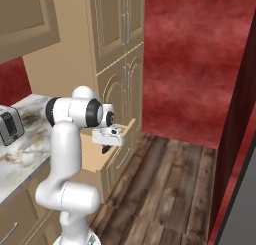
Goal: Pick up the metallic utensils from the counter and place them in the open drawer. Make sure not to pick up any wooden utensils.
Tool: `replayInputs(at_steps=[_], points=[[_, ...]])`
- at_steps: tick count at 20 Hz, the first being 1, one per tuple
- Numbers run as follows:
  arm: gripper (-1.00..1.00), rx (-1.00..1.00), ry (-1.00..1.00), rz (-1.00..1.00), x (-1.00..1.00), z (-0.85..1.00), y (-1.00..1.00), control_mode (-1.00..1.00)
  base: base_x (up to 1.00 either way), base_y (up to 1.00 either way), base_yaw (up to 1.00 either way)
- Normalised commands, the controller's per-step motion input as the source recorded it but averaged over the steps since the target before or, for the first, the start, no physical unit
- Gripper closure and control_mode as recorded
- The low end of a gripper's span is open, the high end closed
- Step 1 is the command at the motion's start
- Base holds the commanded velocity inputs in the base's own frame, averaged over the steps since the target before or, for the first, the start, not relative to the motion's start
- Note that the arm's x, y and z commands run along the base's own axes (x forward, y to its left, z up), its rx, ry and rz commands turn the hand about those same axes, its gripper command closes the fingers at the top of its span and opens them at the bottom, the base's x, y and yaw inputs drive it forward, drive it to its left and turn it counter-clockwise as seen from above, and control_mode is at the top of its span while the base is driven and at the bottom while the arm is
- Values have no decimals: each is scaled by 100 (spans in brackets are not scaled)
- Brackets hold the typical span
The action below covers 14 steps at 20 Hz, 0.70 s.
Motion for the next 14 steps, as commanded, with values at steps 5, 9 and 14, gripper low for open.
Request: replayInputs(at_steps=[5, 9, 14], points=[[100, 0, 0, 3, -3, -9, -22, -100, 0, 0, 0], [100, 0, -11, 7, -7, 15, 3, -100, 0, 0, 0], [100, -5, -5, 3, 0, 47, 37, -100, 0, 0, 0]])
